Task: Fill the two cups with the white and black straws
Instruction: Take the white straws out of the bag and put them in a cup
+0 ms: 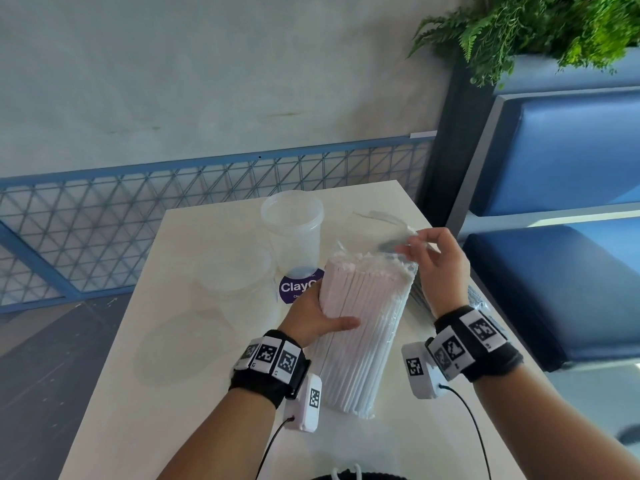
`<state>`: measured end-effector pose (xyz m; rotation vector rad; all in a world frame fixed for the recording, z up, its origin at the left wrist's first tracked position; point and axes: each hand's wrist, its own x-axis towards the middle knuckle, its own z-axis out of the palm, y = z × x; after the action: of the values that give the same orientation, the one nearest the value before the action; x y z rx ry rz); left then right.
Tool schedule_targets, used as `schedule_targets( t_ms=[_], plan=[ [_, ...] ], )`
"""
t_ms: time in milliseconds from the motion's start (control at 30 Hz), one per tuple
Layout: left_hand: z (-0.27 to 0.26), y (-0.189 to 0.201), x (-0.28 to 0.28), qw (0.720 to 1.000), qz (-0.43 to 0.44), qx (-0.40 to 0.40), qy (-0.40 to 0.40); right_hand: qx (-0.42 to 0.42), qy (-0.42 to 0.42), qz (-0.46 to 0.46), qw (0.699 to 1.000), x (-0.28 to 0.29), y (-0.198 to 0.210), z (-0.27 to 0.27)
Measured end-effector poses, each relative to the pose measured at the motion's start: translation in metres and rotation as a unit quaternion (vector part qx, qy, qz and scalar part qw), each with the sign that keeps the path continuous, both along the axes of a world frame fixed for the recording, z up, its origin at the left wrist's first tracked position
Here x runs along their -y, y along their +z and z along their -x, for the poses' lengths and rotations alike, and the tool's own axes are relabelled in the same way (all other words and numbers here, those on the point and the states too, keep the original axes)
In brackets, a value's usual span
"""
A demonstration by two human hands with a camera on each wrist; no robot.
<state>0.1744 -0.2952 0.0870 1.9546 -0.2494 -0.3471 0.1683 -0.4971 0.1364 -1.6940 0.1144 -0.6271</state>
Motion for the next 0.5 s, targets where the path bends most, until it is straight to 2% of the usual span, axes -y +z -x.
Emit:
schedule_targets(
  t_ms=[133,233,300,400,433,500],
  plan=[
    [0.002,0.002,-0.002,1.000,-0.003,0.006,-0.017,-0.025,-0.012,-0.097,0.995,0.004,0.013,-0.009],
    [0.002,0.003,-0.005,1.000,-0.004,0.009,-0.027,-0.071,-0.006,-0.124,0.990,0.007,0.014,-0.012],
    [0.004,0.004,-0.007,1.000,-0.006,0.012,-0.028,-0.069,-0.015,-0.060,0.996,0.008,0.013,-0.013],
    [0.006,0.007,-0.011,1.000,-0.011,0.018,-0.019,-0.033,-0.003,0.110,0.993,0.005,0.020,-0.011],
    [0.007,0.007,-0.013,1.000,-0.010,0.017,-0.018,-0.019,0.003,0.125,0.992,0.004,0.023,-0.012],
    [0.009,0.008,-0.016,0.999,-0.016,0.021,-0.022,-0.019,-0.002,0.099,0.995,0.003,0.029,-0.015]
  ],
)
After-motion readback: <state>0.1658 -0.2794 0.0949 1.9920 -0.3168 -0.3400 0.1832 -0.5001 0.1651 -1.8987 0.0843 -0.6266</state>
